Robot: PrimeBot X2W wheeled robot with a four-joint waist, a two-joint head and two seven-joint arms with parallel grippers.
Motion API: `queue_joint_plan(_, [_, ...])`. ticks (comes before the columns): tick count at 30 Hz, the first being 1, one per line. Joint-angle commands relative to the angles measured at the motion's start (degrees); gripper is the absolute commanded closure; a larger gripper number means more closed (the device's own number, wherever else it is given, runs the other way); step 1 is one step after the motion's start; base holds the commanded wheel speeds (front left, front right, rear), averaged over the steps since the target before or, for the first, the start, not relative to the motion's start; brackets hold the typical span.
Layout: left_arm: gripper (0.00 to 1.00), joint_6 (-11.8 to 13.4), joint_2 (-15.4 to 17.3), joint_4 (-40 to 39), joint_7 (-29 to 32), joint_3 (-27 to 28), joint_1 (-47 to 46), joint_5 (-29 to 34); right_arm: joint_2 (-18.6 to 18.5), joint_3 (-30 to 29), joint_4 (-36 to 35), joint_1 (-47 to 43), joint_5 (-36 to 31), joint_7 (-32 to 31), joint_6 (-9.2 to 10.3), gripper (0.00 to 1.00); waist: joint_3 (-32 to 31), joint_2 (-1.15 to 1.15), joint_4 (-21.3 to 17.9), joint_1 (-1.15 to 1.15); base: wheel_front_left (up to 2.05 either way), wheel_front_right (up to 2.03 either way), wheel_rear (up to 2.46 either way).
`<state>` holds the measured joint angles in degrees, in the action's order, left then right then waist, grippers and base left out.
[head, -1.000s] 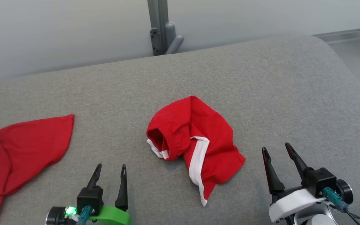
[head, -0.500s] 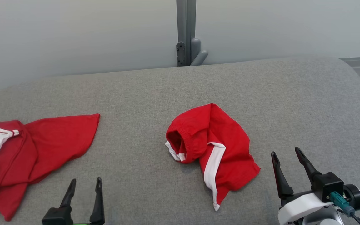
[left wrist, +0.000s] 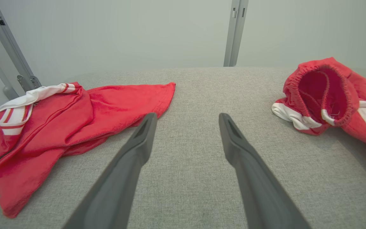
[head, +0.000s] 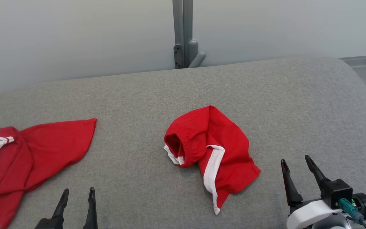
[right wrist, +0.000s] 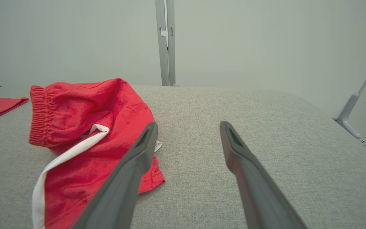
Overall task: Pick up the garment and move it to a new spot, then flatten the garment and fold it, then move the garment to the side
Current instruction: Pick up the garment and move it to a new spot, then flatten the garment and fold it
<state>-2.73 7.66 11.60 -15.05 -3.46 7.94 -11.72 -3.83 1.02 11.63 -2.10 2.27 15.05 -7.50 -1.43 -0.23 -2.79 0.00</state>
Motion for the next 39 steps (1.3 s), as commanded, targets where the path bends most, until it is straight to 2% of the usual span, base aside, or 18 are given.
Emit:
queue_joint_plan(1, [0.00,-0.46,-0.26,0.17,-0.18,0.43,0.83,0.39,-0.12,-0.12,0.07,-0.36,-0.62,0.19,0.02,0.00,0.04,0.23,-0.01,0.00,0.00,0.00,0.00])
queue_joint_plan(16, [0.00,-2.75,-2.44,0.66,-0.19,2.95,0.72,3.43,0.23,-0.13,-0.07,-0.37,-0.66,0.19,0.02,0.00,0.20,0.23,0.07,0.00,0.00,0.00,0.00])
queue_joint_plan(39, [0.00,-4.11,-3.62,0.48,-0.19,3.58,-0.64,5.98,-0.07,0.12,-0.24,0.13,-0.76,0.19,0.02,0.00,0.71,0.23,-0.65,0.00,0.00,0.00,0.00])
